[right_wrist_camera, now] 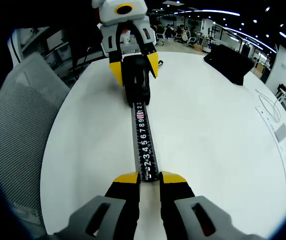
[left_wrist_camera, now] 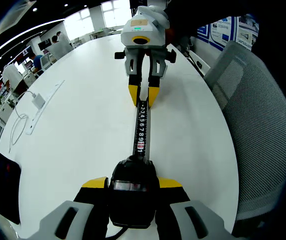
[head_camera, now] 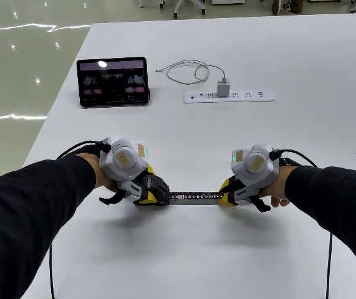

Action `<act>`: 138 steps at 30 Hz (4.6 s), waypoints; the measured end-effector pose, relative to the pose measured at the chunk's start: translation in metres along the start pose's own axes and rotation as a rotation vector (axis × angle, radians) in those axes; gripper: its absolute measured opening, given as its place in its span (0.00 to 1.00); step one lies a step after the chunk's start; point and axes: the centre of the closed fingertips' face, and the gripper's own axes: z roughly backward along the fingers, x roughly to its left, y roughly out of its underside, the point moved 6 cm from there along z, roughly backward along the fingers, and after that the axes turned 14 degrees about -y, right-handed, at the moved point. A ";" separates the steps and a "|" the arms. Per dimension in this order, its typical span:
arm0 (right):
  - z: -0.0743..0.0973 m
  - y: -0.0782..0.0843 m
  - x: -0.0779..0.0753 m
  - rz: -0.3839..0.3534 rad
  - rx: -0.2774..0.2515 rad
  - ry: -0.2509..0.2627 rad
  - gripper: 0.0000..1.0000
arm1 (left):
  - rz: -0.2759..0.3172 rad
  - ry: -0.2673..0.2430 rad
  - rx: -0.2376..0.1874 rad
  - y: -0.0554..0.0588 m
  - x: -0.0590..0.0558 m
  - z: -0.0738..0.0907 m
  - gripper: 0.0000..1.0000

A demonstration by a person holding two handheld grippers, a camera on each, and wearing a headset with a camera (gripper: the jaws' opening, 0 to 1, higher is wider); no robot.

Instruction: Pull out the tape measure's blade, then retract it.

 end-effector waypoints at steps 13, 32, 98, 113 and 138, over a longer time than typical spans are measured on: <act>0.011 0.013 0.001 -0.012 0.004 0.004 0.10 | 0.010 0.005 -0.003 0.002 0.001 -0.001 0.31; 0.029 0.037 0.000 -0.015 0.022 0.020 0.10 | 0.020 0.008 -0.010 0.002 0.001 -0.001 0.31; 0.068 0.078 0.007 -0.073 0.027 0.043 0.10 | 0.040 -0.006 -0.021 0.002 0.001 0.000 0.32; 0.070 0.077 0.008 -0.074 0.029 0.044 0.10 | 0.049 -0.010 -0.020 0.002 0.001 0.000 0.32; 0.067 0.074 0.006 -0.068 0.068 0.027 0.11 | 0.034 -0.002 -0.005 0.002 0.001 -0.004 0.33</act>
